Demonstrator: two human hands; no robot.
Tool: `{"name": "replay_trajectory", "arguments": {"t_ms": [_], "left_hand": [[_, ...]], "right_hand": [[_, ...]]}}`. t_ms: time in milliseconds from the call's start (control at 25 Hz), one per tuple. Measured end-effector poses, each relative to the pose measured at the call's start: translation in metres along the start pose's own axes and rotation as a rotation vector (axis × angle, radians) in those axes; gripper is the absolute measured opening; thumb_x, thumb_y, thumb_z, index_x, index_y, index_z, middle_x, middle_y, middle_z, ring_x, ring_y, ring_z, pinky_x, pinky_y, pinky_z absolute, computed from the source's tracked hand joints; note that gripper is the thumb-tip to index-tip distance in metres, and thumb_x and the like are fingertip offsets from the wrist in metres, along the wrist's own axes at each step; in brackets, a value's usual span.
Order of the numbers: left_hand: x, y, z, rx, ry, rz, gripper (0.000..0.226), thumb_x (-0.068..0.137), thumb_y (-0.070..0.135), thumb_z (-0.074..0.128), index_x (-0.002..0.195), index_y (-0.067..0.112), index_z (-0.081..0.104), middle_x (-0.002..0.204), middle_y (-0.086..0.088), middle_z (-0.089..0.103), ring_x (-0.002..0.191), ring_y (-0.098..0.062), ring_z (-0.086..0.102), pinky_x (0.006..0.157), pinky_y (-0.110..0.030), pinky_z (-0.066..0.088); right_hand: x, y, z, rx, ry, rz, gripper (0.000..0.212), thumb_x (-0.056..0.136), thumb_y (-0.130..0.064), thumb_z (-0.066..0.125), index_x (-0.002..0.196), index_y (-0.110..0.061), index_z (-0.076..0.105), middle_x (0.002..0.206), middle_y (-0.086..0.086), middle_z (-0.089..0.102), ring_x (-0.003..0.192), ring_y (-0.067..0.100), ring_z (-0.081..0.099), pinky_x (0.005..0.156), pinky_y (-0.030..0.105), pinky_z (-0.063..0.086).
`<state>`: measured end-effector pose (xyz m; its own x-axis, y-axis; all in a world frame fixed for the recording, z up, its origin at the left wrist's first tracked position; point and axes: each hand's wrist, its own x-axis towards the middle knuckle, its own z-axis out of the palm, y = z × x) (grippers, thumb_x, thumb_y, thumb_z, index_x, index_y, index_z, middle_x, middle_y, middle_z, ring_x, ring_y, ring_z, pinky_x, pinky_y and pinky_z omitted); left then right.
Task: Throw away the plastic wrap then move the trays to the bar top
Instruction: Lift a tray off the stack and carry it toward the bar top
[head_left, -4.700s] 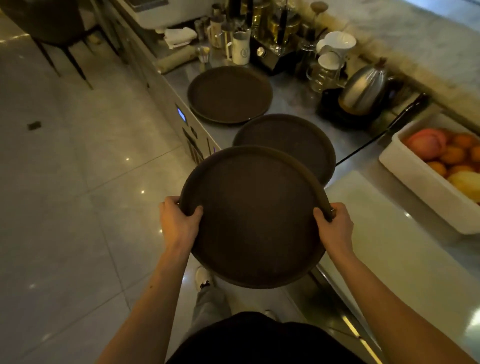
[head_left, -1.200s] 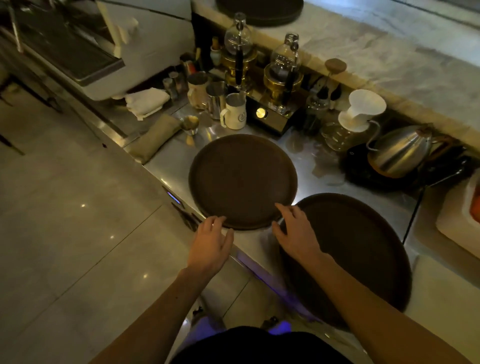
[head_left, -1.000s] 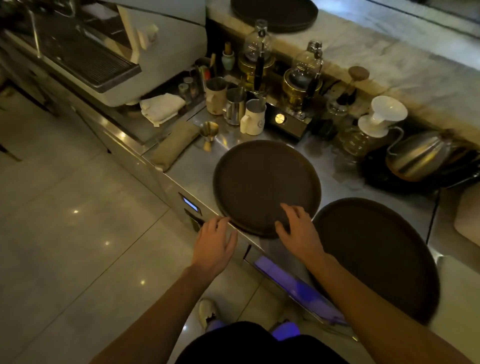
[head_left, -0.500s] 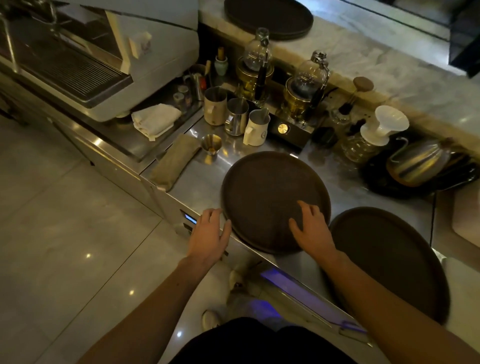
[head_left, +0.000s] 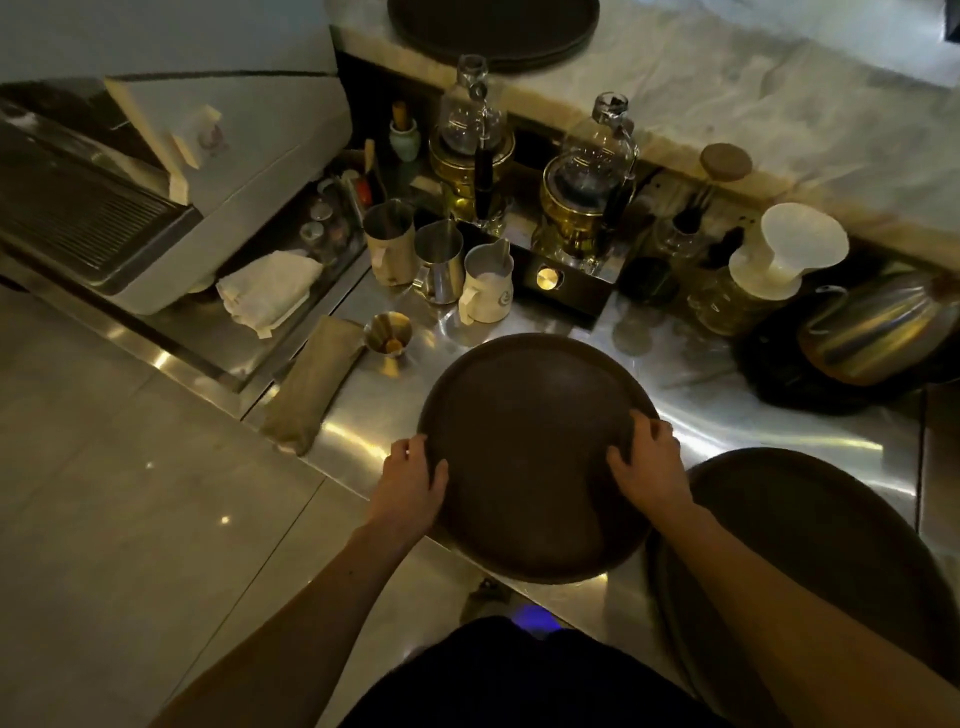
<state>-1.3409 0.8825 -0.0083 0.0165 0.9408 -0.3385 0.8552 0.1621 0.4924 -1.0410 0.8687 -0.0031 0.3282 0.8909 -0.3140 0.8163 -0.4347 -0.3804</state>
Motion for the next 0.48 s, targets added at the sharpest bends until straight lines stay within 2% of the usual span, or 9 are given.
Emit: {"name": "replay_trajectory", "arguments": {"t_ms": [120, 240, 360, 480], "left_hand": [[0.018, 0.011, 0.004, -0.012, -0.026, -0.074, 0.056, 0.096, 0.038, 0.047, 0.145, 0.014, 0.030, 0.141, -0.013, 0.044, 0.124, -0.029, 0.052, 0.099, -0.043, 0.048], [0.026, 0.015, 0.007, -0.051, -0.035, -0.104, 0.061, 0.096, 0.036, 0.049, 0.148, 0.015, 0.024, 0.141, -0.015, 0.044, 0.125, -0.031, 0.052, 0.101, -0.044, 0.048], [0.032, 0.016, 0.007, -0.062, -0.041, -0.139, 0.058, 0.096, 0.032, 0.050, 0.145, 0.014, 0.026, 0.139, -0.016, 0.044, 0.123, -0.032, 0.053, 0.098, -0.043, 0.048], [0.040, 0.016, 0.006, -0.058, -0.057, -0.179, 0.052, 0.097, 0.032, 0.049, 0.142, 0.010, 0.032, 0.137, -0.017, 0.045, 0.120, -0.033, 0.055, 0.097, -0.041, 0.048]], "right_hand": [[0.016, 0.009, 0.001, -0.011, -0.014, 0.040, 0.059, 0.091, -0.031, 0.055, 0.142, -0.014, 0.032, 0.138, 0.021, 0.039, 0.121, 0.039, 0.046, 0.097, 0.048, 0.045], [0.024, 0.012, 0.002, -0.050, 0.055, 0.059, 0.055, 0.089, -0.030, 0.056, 0.138, -0.011, 0.038, 0.134, 0.022, 0.044, 0.116, 0.038, 0.049, 0.095, 0.048, 0.046], [0.027, 0.014, 0.003, -0.006, 0.100, 0.151, 0.057, 0.088, -0.027, 0.058, 0.138, -0.008, 0.038, 0.135, 0.023, 0.044, 0.119, 0.040, 0.045, 0.096, 0.049, 0.044], [0.035, 0.017, 0.002, -0.002, 0.055, 0.185, 0.059, 0.089, -0.026, 0.057, 0.140, -0.007, 0.034, 0.132, 0.023, 0.046, 0.117, 0.040, 0.048, 0.094, 0.051, 0.045]]}}
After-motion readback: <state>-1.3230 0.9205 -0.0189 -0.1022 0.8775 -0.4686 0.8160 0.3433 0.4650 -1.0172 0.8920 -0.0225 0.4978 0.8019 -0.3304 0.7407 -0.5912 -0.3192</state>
